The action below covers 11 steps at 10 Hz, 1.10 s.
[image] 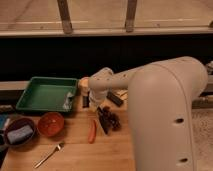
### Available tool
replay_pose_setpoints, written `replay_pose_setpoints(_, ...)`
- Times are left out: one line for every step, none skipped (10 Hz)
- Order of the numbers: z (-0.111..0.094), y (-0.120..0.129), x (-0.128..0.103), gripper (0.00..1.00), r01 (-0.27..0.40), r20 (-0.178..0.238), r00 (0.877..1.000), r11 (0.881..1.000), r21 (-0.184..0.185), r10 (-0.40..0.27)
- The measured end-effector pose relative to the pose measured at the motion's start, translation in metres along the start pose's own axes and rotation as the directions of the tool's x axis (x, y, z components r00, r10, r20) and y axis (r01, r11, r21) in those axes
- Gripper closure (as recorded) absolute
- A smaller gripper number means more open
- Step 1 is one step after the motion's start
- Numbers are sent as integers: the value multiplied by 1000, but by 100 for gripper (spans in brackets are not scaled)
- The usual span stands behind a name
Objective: Place brush in table surface
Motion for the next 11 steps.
replay_pose_setpoints(9, 4, 2, 96, -3, -25, 1000, 1000, -30, 2)
replay_pose_setpoints(16, 8, 3, 88, 0, -48, 999, 999, -50, -3)
replay_pose_setpoints(22, 12, 2, 79, 5, -66, 998, 998, -66, -9)
replay_pose_setpoints(28, 17, 2, 69, 10, -83, 996, 997, -80, -17)
replay_pose_setpoints(32, 20, 2, 57, 15, -101, 995, 995, -94, -24)
replay_pose_setpoints(34, 21, 3, 49, 15, -111, 994, 995, -102, -27)
replay_pose_setpoints(36, 23, 2, 37, 20, -118, 992, 994, -111, -33)
replay_pose_setpoints(37, 26, 0, 27, 27, -123, 992, 993, -114, -41)
replay_pose_setpoints(35, 25, -2, 22, 33, -121, 992, 993, -112, -46)
replay_pose_setpoints(33, 25, -3, 21, 37, -121, 991, 993, -108, -50)
replay_pose_setpoints(29, 23, -4, 21, 42, -120, 991, 994, -102, -55)
